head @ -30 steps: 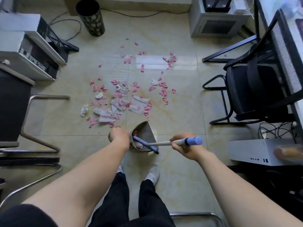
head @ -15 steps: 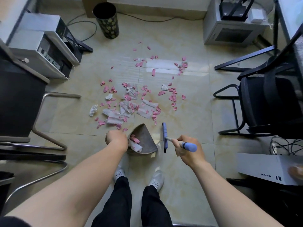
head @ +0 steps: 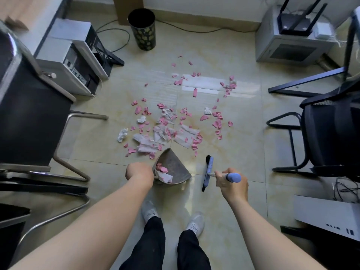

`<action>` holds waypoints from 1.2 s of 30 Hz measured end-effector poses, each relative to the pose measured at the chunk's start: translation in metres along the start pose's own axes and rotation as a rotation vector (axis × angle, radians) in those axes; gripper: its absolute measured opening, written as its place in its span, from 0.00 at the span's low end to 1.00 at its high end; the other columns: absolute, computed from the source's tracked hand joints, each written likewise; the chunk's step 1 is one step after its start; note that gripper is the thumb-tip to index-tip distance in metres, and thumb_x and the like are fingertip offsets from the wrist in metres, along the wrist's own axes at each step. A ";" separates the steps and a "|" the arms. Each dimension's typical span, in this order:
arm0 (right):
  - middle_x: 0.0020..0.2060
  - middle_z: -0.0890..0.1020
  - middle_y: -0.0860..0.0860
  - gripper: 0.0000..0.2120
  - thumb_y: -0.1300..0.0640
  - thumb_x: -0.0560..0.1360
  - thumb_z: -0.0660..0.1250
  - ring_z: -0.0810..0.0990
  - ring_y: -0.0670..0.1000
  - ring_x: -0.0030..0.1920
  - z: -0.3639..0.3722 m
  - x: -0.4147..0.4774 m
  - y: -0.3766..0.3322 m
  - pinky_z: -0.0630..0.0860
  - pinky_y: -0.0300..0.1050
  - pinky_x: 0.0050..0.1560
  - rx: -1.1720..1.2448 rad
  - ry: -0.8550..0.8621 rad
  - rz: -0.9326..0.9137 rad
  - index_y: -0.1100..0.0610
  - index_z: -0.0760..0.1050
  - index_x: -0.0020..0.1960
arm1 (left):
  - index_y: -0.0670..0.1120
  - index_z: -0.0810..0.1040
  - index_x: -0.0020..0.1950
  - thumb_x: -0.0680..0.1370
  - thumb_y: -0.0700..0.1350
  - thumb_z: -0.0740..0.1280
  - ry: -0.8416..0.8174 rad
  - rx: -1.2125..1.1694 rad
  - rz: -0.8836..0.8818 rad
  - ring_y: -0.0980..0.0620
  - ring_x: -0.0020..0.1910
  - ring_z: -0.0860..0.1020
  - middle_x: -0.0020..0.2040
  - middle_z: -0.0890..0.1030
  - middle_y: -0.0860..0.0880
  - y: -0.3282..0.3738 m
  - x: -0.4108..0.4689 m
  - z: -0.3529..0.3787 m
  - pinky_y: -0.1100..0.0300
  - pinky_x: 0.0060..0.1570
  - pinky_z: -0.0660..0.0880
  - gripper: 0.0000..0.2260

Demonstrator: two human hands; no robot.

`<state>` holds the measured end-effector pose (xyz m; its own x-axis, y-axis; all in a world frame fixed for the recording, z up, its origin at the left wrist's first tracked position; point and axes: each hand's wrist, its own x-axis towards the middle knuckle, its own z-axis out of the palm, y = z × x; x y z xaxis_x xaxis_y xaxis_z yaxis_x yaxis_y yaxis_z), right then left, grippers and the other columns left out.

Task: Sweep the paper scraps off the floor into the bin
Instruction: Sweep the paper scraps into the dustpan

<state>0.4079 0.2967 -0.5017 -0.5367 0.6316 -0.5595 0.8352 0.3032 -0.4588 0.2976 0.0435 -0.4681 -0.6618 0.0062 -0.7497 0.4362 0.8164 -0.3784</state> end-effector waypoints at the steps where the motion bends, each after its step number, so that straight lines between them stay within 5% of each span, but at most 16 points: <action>1: 0.36 0.81 0.60 0.17 0.47 0.72 0.70 0.72 0.56 0.33 0.005 -0.002 -0.002 0.68 0.46 0.33 0.034 0.012 0.000 0.63 0.74 0.39 | 0.50 0.79 0.61 0.77 0.41 0.62 -0.011 -0.011 -0.005 0.50 0.56 0.79 0.57 0.80 0.52 -0.007 0.001 0.002 0.58 0.39 0.73 0.14; 9: 0.35 0.80 0.55 0.08 0.55 0.74 0.63 0.77 0.60 0.37 0.044 -0.027 -0.047 0.71 0.48 0.35 -0.010 -0.013 -0.022 0.60 0.73 0.42 | 0.48 0.78 0.63 0.78 0.42 0.61 -0.012 -0.056 -0.034 0.51 0.58 0.79 0.60 0.80 0.52 -0.075 0.000 0.019 0.59 0.44 0.74 0.15; 12: 0.30 0.73 0.53 0.08 0.57 0.74 0.61 0.69 0.56 0.31 0.058 -0.038 -0.072 0.65 0.47 0.33 -0.089 -0.047 -0.051 0.60 0.72 0.38 | 0.48 0.78 0.63 0.78 0.42 0.62 -0.012 -0.076 -0.045 0.51 0.59 0.78 0.61 0.79 0.52 -0.104 -0.001 0.027 0.59 0.43 0.72 0.15; 17: 0.24 0.70 0.51 0.15 0.55 0.76 0.61 0.67 0.56 0.30 0.074 -0.062 -0.107 0.64 0.45 0.32 -0.169 -0.114 -0.134 0.61 0.70 0.33 | 0.49 0.79 0.62 0.78 0.43 0.62 0.001 -0.109 -0.073 0.51 0.59 0.78 0.60 0.80 0.51 -0.148 -0.004 0.044 0.59 0.49 0.73 0.14; 22: 0.29 0.68 0.54 0.17 0.43 0.70 0.58 0.65 0.55 0.32 0.089 -0.079 -0.123 0.63 0.46 0.33 -0.162 -0.154 -0.229 0.57 0.67 0.34 | 0.49 0.79 0.62 0.77 0.44 0.64 0.004 -0.160 -0.146 0.51 0.59 0.78 0.60 0.80 0.52 -0.174 -0.009 0.060 0.59 0.50 0.73 0.14; 29: 0.24 0.70 0.52 0.12 0.58 0.74 0.61 0.66 0.54 0.30 0.113 -0.089 -0.132 0.64 0.45 0.32 -0.187 -0.256 -0.271 0.58 0.67 0.32 | 0.47 0.78 0.64 0.77 0.42 0.62 -0.023 -0.144 -0.243 0.50 0.60 0.78 0.62 0.80 0.51 -0.191 -0.025 0.083 0.58 0.50 0.74 0.16; 36: 0.32 0.69 0.55 0.10 0.60 0.71 0.66 0.65 0.55 0.34 0.141 -0.104 -0.135 0.62 0.47 0.35 -0.270 -0.299 -0.312 0.58 0.66 0.35 | 0.49 0.77 0.66 0.76 0.44 0.64 -0.053 -0.157 -0.265 0.51 0.62 0.76 0.64 0.78 0.51 -0.213 -0.019 0.108 0.58 0.46 0.72 0.18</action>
<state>0.3338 0.0892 -0.4785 -0.7434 0.2614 -0.6156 0.6095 0.6438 -0.4627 0.2829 -0.1927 -0.4316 -0.7055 -0.2457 -0.6648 0.1501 0.8649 -0.4789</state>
